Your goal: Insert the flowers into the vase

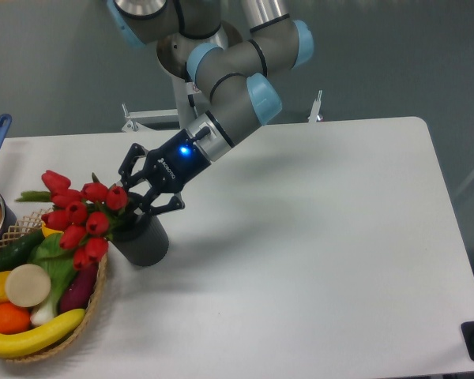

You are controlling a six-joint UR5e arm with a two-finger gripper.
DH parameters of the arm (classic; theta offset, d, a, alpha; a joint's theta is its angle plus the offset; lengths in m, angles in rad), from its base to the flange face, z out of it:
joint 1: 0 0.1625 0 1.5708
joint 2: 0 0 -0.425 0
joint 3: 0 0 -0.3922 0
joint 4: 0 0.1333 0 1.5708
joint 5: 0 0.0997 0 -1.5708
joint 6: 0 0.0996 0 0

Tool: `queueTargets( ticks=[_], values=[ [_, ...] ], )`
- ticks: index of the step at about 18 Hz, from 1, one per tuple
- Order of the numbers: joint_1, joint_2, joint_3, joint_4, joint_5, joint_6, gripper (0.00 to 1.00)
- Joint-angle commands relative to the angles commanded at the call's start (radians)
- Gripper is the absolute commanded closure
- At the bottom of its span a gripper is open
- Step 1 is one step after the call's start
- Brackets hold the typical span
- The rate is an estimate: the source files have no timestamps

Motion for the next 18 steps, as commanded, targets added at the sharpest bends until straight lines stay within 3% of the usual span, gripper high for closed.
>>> queueTargets(
  ticks=[4, 5, 6, 11, 15, 18],
  values=[
    [0.008, 0.003, -0.005, 0.0, -0.002, 0.0, 0.42],
    [0.011, 0.006, -0.008, -0.002, -0.002, -0.002, 0.29],
    [0.014, 0.011, -0.011, -0.002, -0.002, -0.006, 0.0],
    [0.066, 0.058, -0.035, -0.003, -0.002, -0.006, 0.0],
    [0.156, 0.147, -0.084, -0.005, -0.002, -0.002, 0.0],
    [0.213, 0.161, -0.075, -0.003, 0.008, 0.005, 0.0]
  ],
)
